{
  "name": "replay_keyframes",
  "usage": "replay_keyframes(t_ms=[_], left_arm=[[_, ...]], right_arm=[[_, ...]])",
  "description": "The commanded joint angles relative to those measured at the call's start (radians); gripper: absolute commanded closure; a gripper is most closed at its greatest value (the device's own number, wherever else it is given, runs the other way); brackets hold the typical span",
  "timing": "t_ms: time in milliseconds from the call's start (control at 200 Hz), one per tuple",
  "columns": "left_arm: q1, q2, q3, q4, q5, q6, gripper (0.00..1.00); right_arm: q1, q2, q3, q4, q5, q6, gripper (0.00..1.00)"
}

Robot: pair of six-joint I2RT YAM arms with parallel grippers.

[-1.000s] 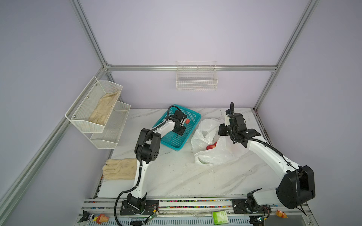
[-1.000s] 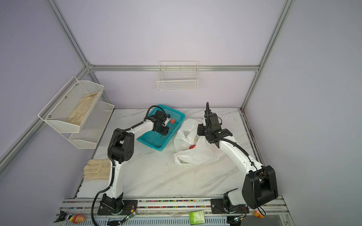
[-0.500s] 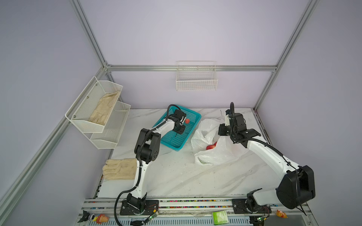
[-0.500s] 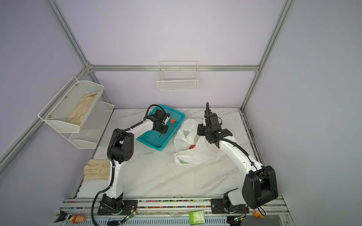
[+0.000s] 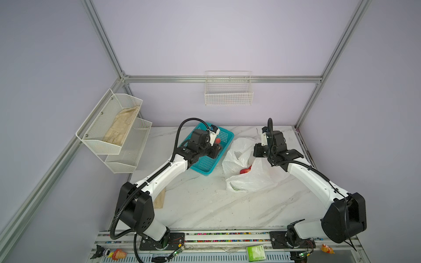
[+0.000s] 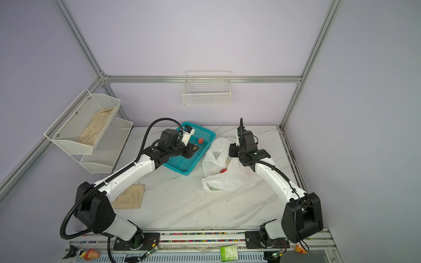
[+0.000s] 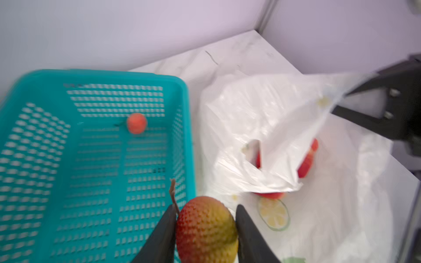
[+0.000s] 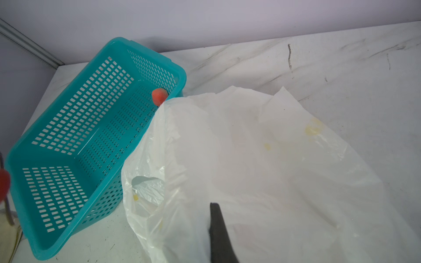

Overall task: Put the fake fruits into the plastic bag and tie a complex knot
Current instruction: 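Carry the bumpy fruit with the left gripper into the bag and release it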

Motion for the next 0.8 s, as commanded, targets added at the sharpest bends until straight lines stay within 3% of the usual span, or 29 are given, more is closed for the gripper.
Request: replay_keyframes(t_ms=[0, 280, 460, 795], left_arm=[[-0.064, 0.044, -0.075, 0.088, 0.14, -0.053, 0.61], [-0.157, 0.215, -0.034, 0.125, 0.202, -0.005, 0.61], [-0.16, 0.343, 0.024, 0.299, 0.267, -0.128, 0.61], [-0.145, 0.419, 0.119, 0.492, 0.085, -0.272, 0.62]], right_arm=[[-0.007, -0.008, 0.037, 0.003, -0.028, 0.004, 1.0], [-0.006, -0.015, 0.042, 0.008, -0.115, 0.029, 1.0], [-0.006, -0.022, 0.027, 0.031, -0.157, 0.048, 1.0], [-0.007, -0.023, 0.006, 0.03, -0.153, 0.055, 1.0]])
